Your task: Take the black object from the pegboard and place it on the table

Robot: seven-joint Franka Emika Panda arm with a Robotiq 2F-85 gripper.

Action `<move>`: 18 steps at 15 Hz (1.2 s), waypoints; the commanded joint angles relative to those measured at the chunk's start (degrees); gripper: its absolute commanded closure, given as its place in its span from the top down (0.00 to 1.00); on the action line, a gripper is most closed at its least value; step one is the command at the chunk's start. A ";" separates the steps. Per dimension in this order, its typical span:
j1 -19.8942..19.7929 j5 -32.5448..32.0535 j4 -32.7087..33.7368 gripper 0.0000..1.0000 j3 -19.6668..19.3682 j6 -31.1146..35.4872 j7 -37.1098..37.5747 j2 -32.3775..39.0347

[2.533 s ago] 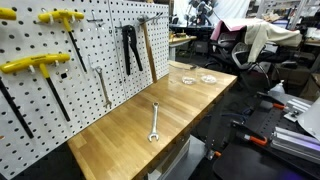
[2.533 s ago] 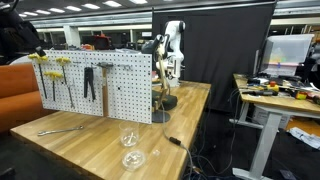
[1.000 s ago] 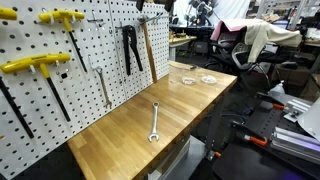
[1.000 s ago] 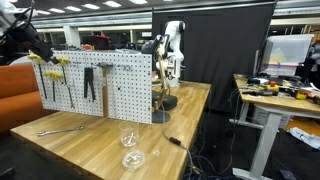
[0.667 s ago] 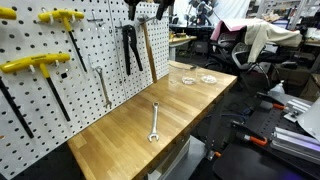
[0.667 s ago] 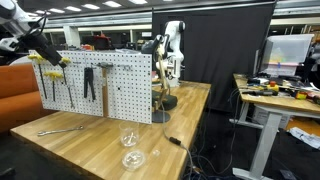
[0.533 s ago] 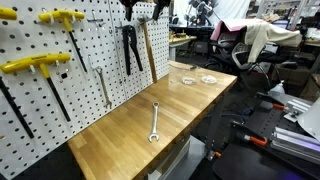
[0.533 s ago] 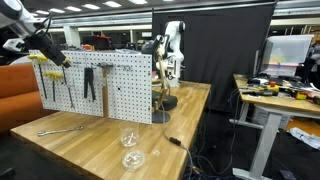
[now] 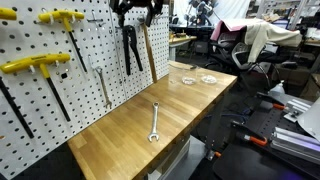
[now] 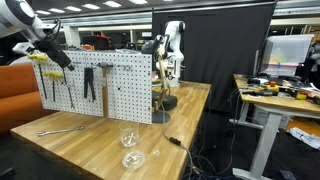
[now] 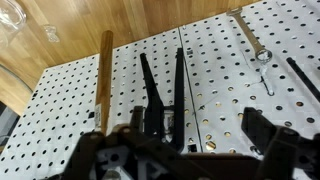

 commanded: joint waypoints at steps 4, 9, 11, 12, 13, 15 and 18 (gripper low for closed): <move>0.00 0.00 0.02 1.00 0.02 0.00 0.00 0.00; -3.56 -9.09 1.11 1.00 -0.18 2.83 6.99 4.80; -4.55 -13.01 2.89 1.00 -0.79 3.03 8.67 8.80; -4.68 -14.82 4.16 1.00 -1.17 3.40 9.19 11.29; -4.54 -16.18 5.50 1.00 -1.53 3.63 9.52 13.60; -3.70 -17.89 8.35 1.00 -2.14 3.71 9.74 17.94; -2.98 -18.24 11.54 1.00 -2.21 3.98 8.96 22.94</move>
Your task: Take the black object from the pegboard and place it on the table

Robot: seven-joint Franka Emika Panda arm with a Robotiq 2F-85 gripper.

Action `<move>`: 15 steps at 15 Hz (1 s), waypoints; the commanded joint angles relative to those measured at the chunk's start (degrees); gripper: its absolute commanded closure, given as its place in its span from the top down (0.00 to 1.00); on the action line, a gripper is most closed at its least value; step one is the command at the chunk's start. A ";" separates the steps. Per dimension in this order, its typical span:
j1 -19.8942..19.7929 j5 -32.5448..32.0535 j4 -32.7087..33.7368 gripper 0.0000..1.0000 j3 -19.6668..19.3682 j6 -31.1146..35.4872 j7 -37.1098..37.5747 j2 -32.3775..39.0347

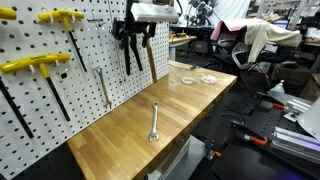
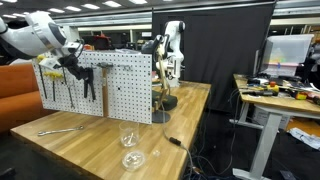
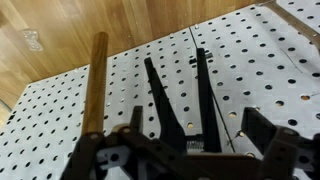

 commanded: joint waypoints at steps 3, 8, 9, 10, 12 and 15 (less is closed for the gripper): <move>1.06 -1.32 4.45 1.00 -0.46 1.24 -0.33 6.91; 1.36 -1.37 5.41 1.00 -0.33 0.79 -0.92 7.76; 1.46 -1.51 5.47 1.00 -0.36 0.19 -1.07 7.23; 1.37 -1.40 5.44 1.00 -0.22 0.13 -1.43 6.93; 1.18 -1.04 4.93 1.00 0.04 -0.52 -2.42 6.06; 0.55 0.20 3.33 1.00 0.69 -0.59 -3.74 5.26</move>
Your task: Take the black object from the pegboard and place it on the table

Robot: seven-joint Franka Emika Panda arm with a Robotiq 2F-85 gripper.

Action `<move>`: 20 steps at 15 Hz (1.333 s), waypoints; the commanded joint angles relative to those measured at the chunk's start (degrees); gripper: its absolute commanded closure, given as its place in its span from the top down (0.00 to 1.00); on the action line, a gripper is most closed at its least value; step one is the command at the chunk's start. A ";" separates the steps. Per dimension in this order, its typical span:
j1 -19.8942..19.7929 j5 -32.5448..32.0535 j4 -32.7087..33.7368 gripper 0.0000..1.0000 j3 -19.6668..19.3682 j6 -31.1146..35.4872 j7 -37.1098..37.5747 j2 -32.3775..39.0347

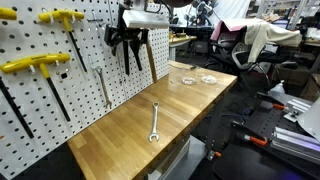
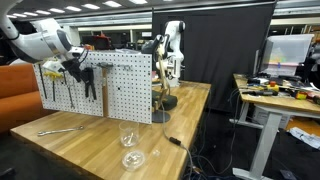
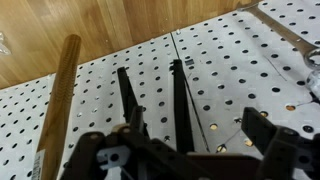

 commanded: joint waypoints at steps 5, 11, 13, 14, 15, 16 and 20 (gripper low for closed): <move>1.61 3.68 -4.06 1.00 -2.26 -0.06 -4.67 -2.72; 1.34 3.12 -4.58 1.00 -2.63 0.30 -5.45 -3.01; 1.50 1.65 -4.11 1.00 -3.46 0.66 -5.46 -2.95; 1.71 0.41 -3.64 1.00 -4.10 0.40 -5.42 -2.95; 1.69 -0.25 -3.17 1.00 -4.53 0.44 -5.45 -2.77; 1.67 -0.88 -2.66 1.00 -4.94 0.67 -5.69 -2.52; 2.05 -1.94 -0.80 1.00 -5.64 1.13 -6.97 -1.14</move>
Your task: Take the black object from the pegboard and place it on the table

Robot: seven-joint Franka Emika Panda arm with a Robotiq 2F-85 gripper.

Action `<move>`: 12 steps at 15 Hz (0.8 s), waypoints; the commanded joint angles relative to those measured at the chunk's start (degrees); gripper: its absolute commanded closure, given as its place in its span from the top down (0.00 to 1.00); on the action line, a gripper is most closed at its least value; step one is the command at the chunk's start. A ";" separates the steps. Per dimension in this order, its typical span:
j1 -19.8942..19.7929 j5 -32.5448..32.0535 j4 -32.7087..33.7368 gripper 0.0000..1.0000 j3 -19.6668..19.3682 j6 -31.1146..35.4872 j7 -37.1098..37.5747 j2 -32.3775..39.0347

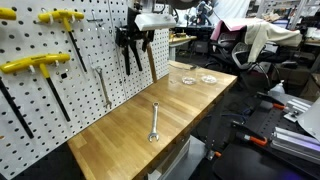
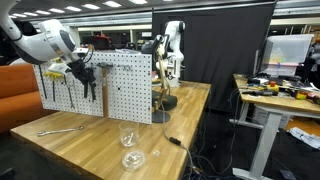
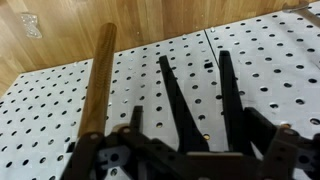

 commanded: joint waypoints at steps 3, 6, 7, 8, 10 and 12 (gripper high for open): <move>0.36 -1.35 1.62 1.00 -0.26 1.26 -2.13 1.85; 0.18 -1.18 1.77 1.00 -0.40 1.61 -2.58 2.65; 0.14 -1.23 1.87 1.00 -0.51 1.80 -2.51 2.82; 0.07 -1.14 2.10 1.00 -0.60 2.10 -2.43 3.08; -0.03 -0.94 2.71 1.00 -0.78 2.76 -2.54 3.83; 0.00 -0.90 3.19 0.74 -1.01 3.22 -2.62 4.40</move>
